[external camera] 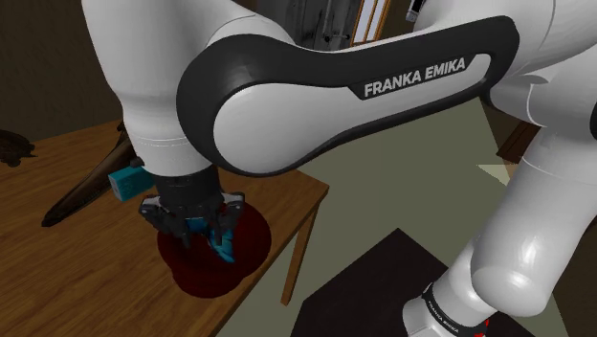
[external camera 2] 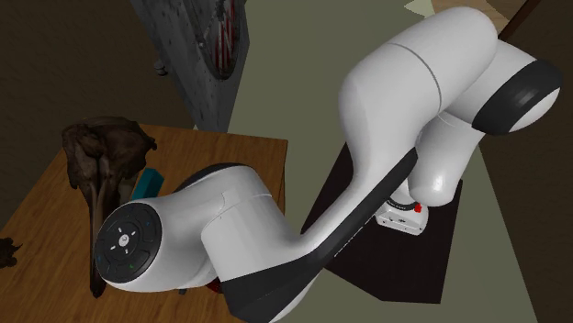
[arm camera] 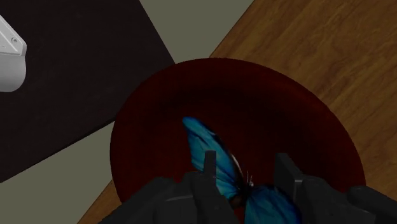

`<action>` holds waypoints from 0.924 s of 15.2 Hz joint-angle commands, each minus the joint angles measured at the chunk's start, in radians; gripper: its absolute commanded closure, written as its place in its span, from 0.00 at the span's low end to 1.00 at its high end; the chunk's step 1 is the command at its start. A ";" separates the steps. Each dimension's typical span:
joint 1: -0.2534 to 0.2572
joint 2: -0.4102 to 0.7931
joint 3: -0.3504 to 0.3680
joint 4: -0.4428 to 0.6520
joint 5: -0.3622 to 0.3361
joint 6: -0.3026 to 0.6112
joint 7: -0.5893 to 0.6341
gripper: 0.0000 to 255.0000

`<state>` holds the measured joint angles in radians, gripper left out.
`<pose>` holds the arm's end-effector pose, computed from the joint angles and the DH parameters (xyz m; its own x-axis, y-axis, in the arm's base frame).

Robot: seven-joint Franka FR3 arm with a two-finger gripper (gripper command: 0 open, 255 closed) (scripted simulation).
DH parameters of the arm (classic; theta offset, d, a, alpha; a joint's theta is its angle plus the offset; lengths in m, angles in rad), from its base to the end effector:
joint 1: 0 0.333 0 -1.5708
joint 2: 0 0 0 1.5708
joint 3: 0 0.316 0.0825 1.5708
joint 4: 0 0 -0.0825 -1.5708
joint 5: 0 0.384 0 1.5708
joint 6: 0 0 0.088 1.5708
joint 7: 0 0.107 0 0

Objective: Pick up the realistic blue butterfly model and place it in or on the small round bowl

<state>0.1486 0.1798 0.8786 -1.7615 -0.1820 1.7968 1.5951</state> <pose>0.3397 0.4825 0.4843 0.8666 -0.4976 0.0374 -0.4990 -0.8633 0.0764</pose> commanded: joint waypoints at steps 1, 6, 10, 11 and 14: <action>0.001 0.003 0.000 -0.001 0.000 -0.003 0.001 0.00; 0.003 0.003 0.001 0.028 0.001 -0.032 0.000 0.00; 0.017 0.012 0.005 0.130 -0.002 -0.128 0.000 0.00; 0.017 0.012 0.005 0.130 -0.002 -0.128 0.000 0.00; 0.017 0.012 0.005 0.130 -0.002 -0.128 0.000 0.00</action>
<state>0.1648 0.1902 0.8840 -1.6342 -0.1832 1.6703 1.5949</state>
